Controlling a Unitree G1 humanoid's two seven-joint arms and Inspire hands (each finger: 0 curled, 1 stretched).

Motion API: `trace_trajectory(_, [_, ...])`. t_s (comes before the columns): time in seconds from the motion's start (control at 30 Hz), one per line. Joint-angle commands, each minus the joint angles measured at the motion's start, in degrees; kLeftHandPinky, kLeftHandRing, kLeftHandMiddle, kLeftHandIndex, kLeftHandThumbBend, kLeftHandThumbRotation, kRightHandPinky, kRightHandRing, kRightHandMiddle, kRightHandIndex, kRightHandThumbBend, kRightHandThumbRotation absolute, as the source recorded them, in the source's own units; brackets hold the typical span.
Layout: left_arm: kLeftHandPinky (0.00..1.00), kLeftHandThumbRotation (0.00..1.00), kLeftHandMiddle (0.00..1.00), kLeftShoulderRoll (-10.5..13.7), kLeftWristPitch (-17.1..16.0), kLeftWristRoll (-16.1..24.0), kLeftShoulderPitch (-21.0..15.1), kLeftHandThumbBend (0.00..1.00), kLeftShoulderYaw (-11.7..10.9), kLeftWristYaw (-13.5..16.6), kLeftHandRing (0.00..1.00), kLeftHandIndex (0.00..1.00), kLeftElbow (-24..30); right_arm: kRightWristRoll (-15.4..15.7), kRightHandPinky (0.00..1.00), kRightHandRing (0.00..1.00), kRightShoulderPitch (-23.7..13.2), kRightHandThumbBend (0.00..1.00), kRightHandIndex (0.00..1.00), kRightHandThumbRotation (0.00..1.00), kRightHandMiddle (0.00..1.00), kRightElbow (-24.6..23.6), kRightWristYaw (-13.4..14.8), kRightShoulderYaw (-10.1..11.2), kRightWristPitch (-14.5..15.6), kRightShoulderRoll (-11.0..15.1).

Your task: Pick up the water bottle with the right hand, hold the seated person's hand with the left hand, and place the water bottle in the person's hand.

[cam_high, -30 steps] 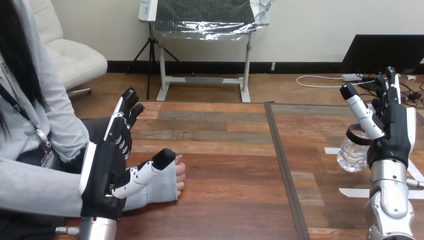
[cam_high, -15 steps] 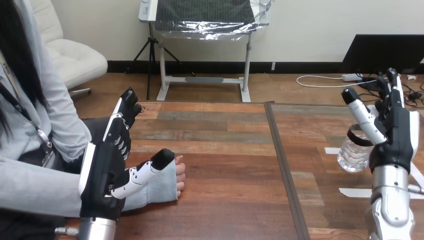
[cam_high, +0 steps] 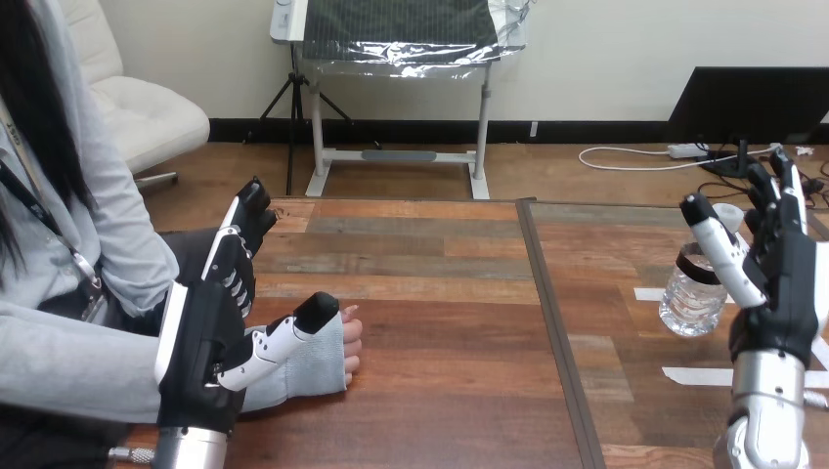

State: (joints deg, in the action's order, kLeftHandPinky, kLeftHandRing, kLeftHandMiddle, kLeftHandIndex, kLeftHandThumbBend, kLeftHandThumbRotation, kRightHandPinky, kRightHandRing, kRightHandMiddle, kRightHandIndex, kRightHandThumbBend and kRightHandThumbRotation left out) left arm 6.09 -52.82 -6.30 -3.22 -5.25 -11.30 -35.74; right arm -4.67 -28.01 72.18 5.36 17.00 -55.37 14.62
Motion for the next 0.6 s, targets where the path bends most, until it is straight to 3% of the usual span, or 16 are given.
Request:
trace_trajectory(0.0, [1.00, 0.48, 0.96, -0.5, -0.5, -0.3, -4.3, 1.00, 0.2, -0.4, 0.95, 0.94, -0.1, 0.5, 0.95, 0.94, -1.4, 1.00, 0.95, 0.52, 0.92, -4.4, 1.4, 0.3, -4.9, -0.5])
trace_trajectory(0.07, [1.00, 0.48, 0.96, -0.6, -0.4, -0.1, -4.4, 1.00, 0.1, -0.2, 0.95, 0.94, -0.2, 0.9, 0.95, 0.94, -1.3, 1.00, 0.95, 0.52, 0.92, -4.7, 2.0, 0.1, -5.9, -0.5])
trace_trajectory(0.2, [1.00, 0.49, 0.96, -0.7, -0.3, -0.4, -4.7, 1.00, 0.1, -0.5, 0.95, 0.94, -0.5, 3.8, 0.94, 0.93, -0.7, 1.00, 0.94, 0.53, 0.91, -5.8, 5.8, -0.4, -9.6, 0.1])
trace_trajectory(0.57, [1.00, 0.48, 0.96, -1.0, -0.4, 0.0, -5.3, 1.00, 0.0, -0.2, 0.95, 0.94, -1.4, 9.2, 0.92, 0.90, -0.6, 1.00, 0.91, 0.58, 0.89, -7.3, 12.8, -0.4, -14.3, 1.4])
